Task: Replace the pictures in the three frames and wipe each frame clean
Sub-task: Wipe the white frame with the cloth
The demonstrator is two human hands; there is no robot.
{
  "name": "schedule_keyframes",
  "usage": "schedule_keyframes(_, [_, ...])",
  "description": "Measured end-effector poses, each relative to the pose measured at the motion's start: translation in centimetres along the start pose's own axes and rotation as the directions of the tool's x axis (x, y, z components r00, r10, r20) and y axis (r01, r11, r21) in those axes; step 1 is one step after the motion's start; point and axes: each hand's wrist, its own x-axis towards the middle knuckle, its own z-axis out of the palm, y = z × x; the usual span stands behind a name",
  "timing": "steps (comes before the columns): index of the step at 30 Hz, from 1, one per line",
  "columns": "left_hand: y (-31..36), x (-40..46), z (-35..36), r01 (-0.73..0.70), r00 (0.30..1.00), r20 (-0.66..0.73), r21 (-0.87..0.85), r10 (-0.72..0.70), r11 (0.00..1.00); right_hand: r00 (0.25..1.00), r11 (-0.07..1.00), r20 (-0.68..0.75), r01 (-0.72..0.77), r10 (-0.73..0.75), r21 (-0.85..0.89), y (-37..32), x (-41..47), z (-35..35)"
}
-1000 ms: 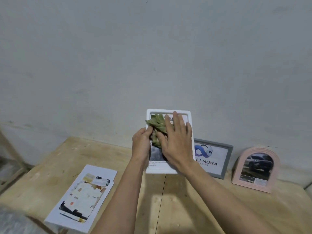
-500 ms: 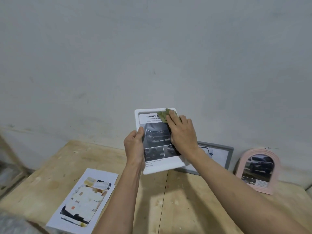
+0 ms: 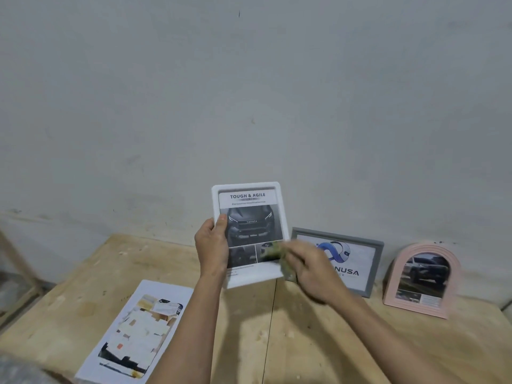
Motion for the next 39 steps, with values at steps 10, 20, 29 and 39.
schedule_keyframes(10, [2.5, -1.4, 4.2, 0.133, 0.979, 0.187, -0.252, -0.087, 0.959, 0.924, 0.934, -0.249, 0.217, -0.291, -0.286, -3.7, 7.8, 2.7])
schedule_keyframes(20, [0.8, 1.0, 2.4, 0.251, 0.968, 0.026, -0.139, -0.250, 0.958, 0.938, 0.932, 0.101, 0.342, -0.332, -0.116, -0.8, 3.0, 5.3])
schedule_keyframes(29, [-2.9, 2.4, 2.4, 0.325, 0.946, 0.054, -0.103, -0.321, 0.940, 0.868, 0.892, 0.397, 0.402, -0.298, -0.208, 1.3, 0.4, 1.2])
schedule_keyframes(39, [-0.5, 0.9, 3.1, 0.246, 0.968, 0.066, -0.099, -0.241, 0.964, 0.975, 0.980, -0.157, 0.136, -0.158, -0.142, 0.8, 6.2, -5.5])
